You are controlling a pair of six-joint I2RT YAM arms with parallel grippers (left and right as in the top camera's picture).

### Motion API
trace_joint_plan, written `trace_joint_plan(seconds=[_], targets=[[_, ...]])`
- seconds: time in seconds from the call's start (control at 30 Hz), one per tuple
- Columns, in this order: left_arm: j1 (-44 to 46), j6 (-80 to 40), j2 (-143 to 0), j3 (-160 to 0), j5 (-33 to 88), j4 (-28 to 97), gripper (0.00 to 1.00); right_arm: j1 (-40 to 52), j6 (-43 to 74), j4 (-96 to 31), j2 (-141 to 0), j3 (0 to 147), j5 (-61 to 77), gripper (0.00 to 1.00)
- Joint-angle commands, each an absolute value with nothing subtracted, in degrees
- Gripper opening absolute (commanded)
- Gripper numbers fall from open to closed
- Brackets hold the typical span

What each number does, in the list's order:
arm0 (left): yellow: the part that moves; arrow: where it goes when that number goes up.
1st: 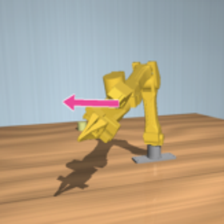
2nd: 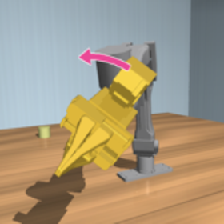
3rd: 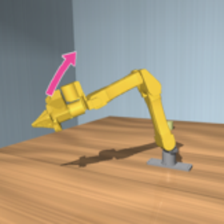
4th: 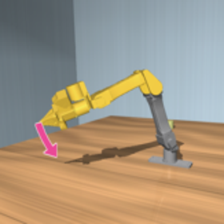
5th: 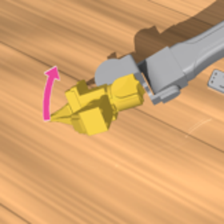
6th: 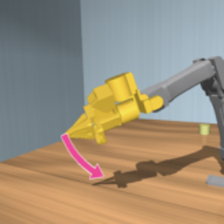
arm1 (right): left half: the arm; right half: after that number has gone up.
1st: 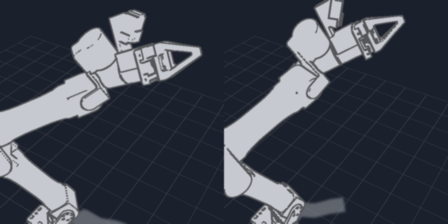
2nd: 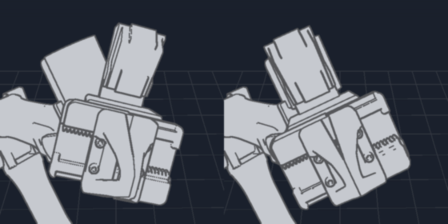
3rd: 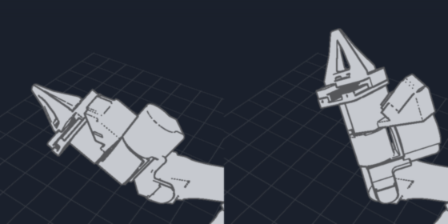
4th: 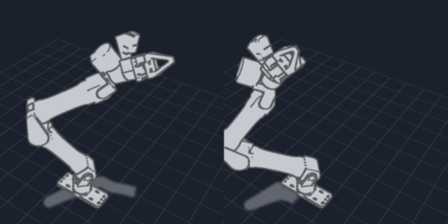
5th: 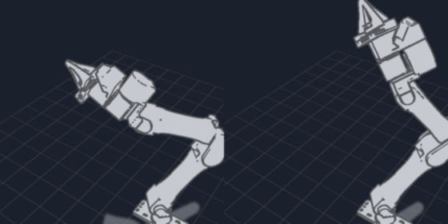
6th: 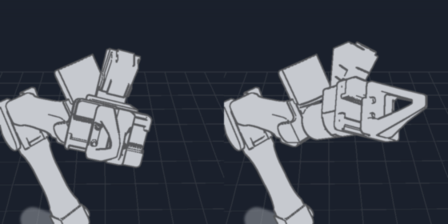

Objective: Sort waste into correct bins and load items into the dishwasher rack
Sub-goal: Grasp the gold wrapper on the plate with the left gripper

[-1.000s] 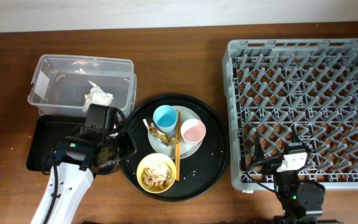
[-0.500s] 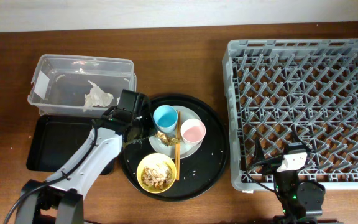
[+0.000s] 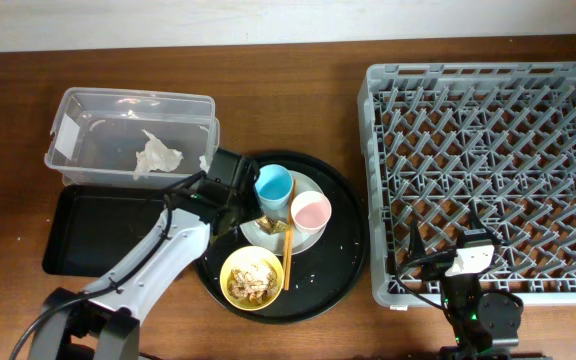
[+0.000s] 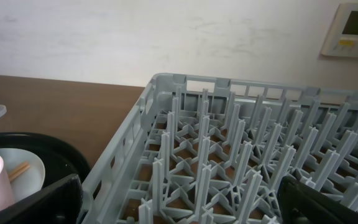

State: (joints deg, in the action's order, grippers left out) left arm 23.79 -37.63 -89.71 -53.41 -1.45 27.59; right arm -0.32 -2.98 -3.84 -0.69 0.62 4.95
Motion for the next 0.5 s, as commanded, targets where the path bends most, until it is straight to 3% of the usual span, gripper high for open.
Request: trace_joint_plan(seconds=[0.0,0.17,0.37,0.47], targets=[[24.0,-38.1,-91.2,-53.3,-4.4,27.6,0.69,0.0,-2.8,-4.1,-0.3,0.3,4.6,0.98],[24.0,-38.2,-97.9,-53.3,-4.8,24.6,0.63,0.0,-2.8,-4.1,-0.3,0.3,4.6,0.98],[24.0,-38.1,-97.5,-53.3,-4.8,22.9,0.38,0.0,-2.8,-4.1,-0.3,0.3,4.6,0.98],[24.0,-38.1,-95.6,-53.3,-4.8,23.0,0.37,0.0,-2.8,-4.1,-0.3,0.3,4.6,0.98]])
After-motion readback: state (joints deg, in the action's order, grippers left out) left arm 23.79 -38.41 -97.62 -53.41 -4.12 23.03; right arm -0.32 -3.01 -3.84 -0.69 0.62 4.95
